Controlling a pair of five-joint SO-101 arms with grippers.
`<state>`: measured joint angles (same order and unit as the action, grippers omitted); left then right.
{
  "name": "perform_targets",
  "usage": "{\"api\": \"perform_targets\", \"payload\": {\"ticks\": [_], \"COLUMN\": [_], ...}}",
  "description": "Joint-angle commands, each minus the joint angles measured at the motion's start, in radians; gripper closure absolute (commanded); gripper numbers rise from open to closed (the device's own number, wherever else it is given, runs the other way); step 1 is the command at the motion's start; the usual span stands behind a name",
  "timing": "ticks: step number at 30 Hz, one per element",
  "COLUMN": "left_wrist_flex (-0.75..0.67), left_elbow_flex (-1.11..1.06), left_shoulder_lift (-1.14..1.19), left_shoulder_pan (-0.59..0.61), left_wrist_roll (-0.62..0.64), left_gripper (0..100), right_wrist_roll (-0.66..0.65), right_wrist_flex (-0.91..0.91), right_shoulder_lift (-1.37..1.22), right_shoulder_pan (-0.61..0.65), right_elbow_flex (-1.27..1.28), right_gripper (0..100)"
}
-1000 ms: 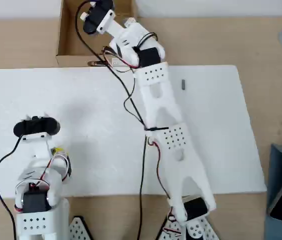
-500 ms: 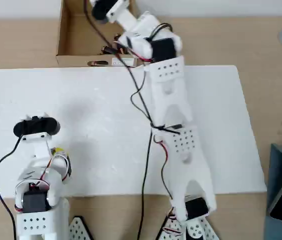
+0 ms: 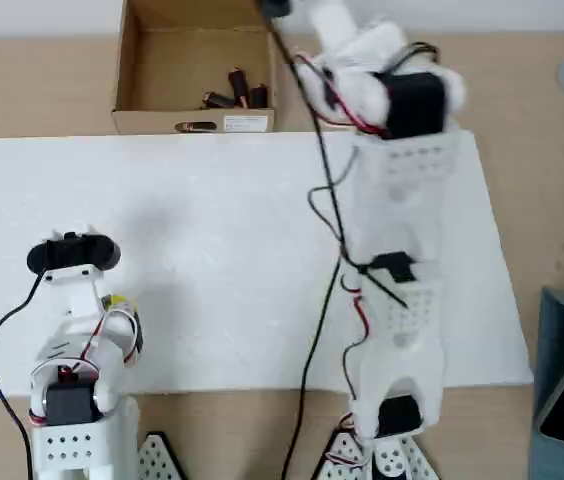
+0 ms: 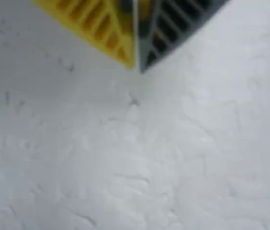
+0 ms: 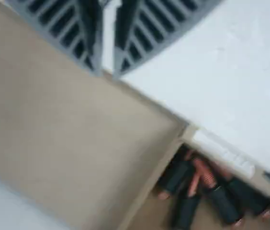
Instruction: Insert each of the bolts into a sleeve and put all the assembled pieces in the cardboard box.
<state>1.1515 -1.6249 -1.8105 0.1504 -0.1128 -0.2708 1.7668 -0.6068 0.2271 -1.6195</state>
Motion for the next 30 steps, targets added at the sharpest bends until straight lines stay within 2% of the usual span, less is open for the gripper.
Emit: {"api": "perform_targets", "payload": {"ticks": [1,5,13,18,25,30], "left_wrist_flex": [-0.005,-0.005,-0.005,-0.005,-0.005,-0.005], "left_elbow_flex": [0.005,0.005,0.005,0.005,0.005,0.005], "left_shoulder_lift": [-0.010,-0.010,-0.010,-0.010,-0.010,-0.010], "left_shoulder_pan": [0.000,0.000,0.000,0.000,0.000,0.000], "left_wrist_roll": [-0.002,-0.002,-0.002,-0.002,-0.002,-0.002], "left_gripper": [100,100,100,100,100,100], "right_wrist_roll": [0.012,0.012,0.015,0.098,0.195,0.250], "right_wrist_flex": [0.023,0.023,0.021,-0.009,-0.187,-0.390], "right_shoulder_lift": [0.159,0.346,0.766,0.981,1.256,1.451], "right_shoulder_pan": [-0.051,-0.088,-0.116,-0.122,-0.122,-0.122], "right_elbow_flex": [0.048,0.260,0.862,1.171,1.609,1.997], "right_gripper": [98.9,98.9,98.9,98.9,98.9,98.9]}}
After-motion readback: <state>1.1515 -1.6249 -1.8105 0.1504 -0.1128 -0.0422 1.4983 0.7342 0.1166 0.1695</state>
